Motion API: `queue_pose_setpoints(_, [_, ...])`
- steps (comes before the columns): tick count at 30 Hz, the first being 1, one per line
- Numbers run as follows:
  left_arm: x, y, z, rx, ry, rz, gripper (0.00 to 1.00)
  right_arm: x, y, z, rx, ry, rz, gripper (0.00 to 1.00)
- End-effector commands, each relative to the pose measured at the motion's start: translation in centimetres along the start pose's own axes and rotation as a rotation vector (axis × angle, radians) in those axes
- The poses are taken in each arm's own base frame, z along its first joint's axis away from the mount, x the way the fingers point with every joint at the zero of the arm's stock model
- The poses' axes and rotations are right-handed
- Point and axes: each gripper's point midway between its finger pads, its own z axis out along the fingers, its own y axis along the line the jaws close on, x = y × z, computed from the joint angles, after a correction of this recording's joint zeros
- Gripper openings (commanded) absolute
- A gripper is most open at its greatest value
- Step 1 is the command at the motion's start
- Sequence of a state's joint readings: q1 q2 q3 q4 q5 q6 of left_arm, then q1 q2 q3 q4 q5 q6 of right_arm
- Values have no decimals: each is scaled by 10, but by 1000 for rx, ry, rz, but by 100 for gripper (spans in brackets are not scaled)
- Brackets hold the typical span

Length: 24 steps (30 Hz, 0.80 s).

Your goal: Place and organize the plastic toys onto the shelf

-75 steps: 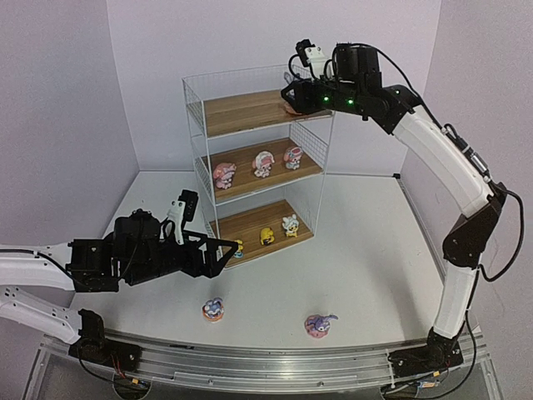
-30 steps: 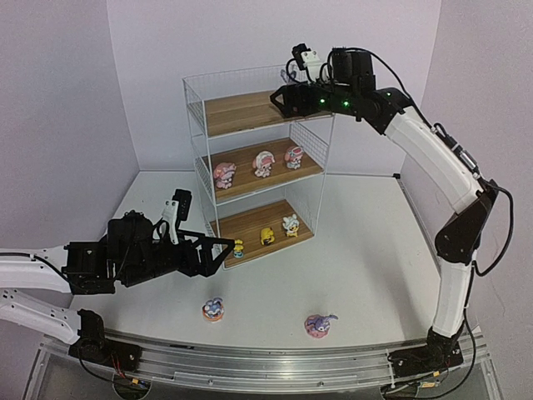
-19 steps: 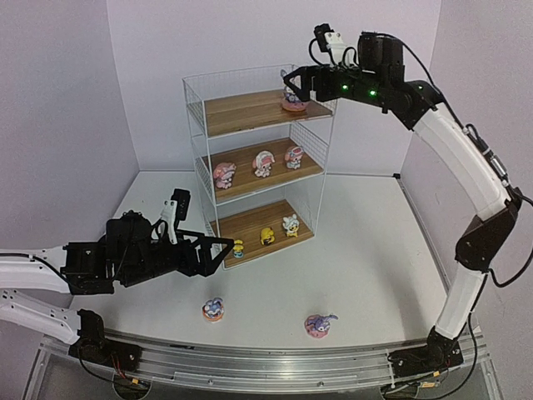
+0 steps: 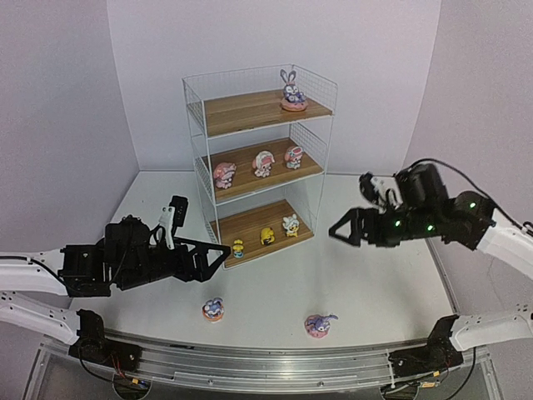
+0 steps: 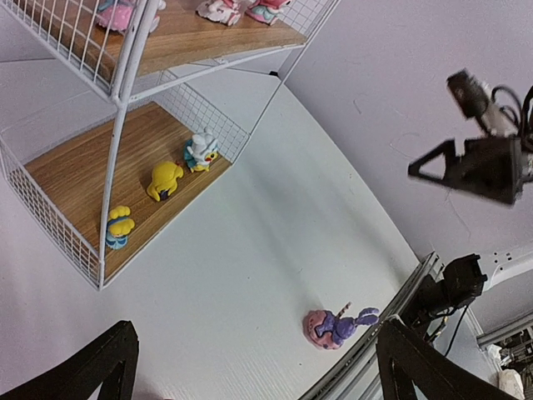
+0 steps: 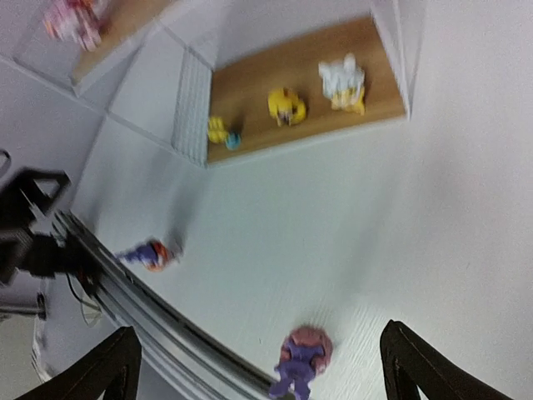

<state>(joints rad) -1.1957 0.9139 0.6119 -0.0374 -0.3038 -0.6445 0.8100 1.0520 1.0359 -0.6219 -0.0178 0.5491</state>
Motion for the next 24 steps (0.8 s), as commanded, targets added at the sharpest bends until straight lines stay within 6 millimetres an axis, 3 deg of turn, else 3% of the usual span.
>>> queue_pose_setpoints(1, [10,0,2,15,35,-23,100,77,-10,20,134,134,-16,95])
queue_pose_setpoints(7, [15,-1,6,27,51,-30,100,122,-22,35,280,43,-91,93])
queue_pose_setpoints(10, [21,-1,9,31,65,-33,100,141,-14,50,333,25,-168,93])
queue_pose_setpoints(18, [24,-6,11,69,62,-50,100,155,-35,78,490,-61,-70,88])
queue_pose_setpoints(24, [24,-7,12,79,59,-61,100,166,-39,93,448,-70,-22,77])
